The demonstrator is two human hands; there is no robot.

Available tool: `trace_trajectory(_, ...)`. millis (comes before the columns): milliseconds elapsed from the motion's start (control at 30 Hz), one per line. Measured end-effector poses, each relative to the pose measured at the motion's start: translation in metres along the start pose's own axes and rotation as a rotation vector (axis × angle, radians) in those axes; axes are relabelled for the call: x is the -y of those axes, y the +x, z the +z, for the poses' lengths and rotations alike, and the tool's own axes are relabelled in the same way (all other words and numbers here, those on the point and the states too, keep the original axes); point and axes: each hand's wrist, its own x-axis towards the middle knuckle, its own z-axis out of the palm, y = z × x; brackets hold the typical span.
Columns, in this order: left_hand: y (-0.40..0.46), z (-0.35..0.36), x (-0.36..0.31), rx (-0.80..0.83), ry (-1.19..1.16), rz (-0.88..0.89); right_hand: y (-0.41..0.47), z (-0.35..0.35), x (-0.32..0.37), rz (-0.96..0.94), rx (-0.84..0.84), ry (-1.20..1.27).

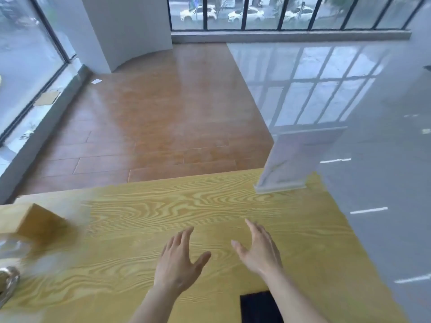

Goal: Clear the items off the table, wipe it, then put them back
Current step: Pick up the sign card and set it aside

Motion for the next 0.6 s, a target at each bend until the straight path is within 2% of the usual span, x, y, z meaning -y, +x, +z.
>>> trace_trajectory(167,0.047,0.041,-0.108,0.040,-0.074,0.043,0.034,-0.084,-0.072,0.084,-0.102,0.088)
trace_trajectory(300,0.087,0.058,-0.165,0.056,-0.209,0.027,0.067,-0.133,-0.110,0.152,-0.198,0.201)
trace_trajectory(467,0.137,0.065,-0.215,-0.004,-0.382,0.004,0.118,-0.184,-0.134,0.203,-0.312,0.398)
trace_trajectory(600,0.167,0.065,-0.232,-0.030,-0.592,-0.072,0.155,-0.211,-0.136,0.188,-0.335,0.532)
